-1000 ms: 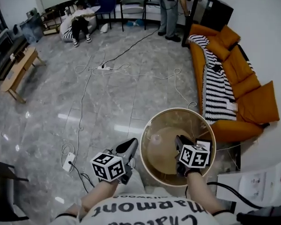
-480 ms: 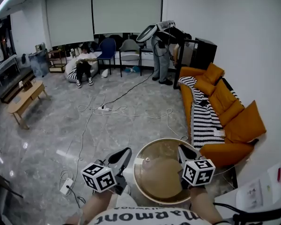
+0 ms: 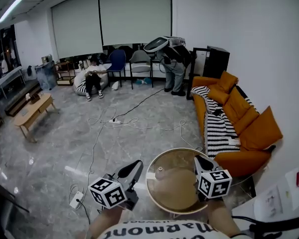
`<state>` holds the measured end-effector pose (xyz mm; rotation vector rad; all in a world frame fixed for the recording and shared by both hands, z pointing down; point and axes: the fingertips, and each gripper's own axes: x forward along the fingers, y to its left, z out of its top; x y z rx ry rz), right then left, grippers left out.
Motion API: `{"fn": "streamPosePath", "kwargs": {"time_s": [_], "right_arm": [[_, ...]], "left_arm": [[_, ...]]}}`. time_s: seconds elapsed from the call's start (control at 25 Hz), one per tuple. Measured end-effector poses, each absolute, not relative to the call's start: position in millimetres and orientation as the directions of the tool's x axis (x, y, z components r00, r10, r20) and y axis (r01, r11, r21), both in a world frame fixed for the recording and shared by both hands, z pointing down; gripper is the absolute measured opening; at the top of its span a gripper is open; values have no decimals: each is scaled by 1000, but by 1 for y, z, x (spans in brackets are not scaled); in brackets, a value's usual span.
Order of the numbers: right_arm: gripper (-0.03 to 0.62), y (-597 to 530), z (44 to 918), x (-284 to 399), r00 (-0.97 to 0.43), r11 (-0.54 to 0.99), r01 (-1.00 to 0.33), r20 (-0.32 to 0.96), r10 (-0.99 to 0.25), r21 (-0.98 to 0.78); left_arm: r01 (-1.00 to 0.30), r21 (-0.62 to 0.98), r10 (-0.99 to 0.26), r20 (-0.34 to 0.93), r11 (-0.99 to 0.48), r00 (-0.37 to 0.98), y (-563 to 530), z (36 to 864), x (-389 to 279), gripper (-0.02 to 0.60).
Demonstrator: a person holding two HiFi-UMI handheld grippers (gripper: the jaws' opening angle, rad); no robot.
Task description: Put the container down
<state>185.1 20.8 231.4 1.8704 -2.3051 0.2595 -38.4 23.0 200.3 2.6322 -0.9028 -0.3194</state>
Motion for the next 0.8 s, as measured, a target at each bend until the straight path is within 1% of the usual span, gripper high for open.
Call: {"fn": "streamPosePath", "kwargs": {"time_s": [0.32, 0.52, 0.8], "right_arm": [[28, 39, 225, 189, -162, 160, -987, 244, -956, -30], [28, 40, 231, 196, -146, 138, -989, 240, -960, -52], [28, 45, 238, 203, -126, 120, -992, 264, -956, -39]], "left_arm": [[-555, 360, -622, -97, -750, 777, 33, 186, -50, 15], [-558, 345, -622, -106, -755, 776, 33, 185, -53, 15], [-563, 349, -625, -89, -749, 776, 37, 191, -54, 15]]}}
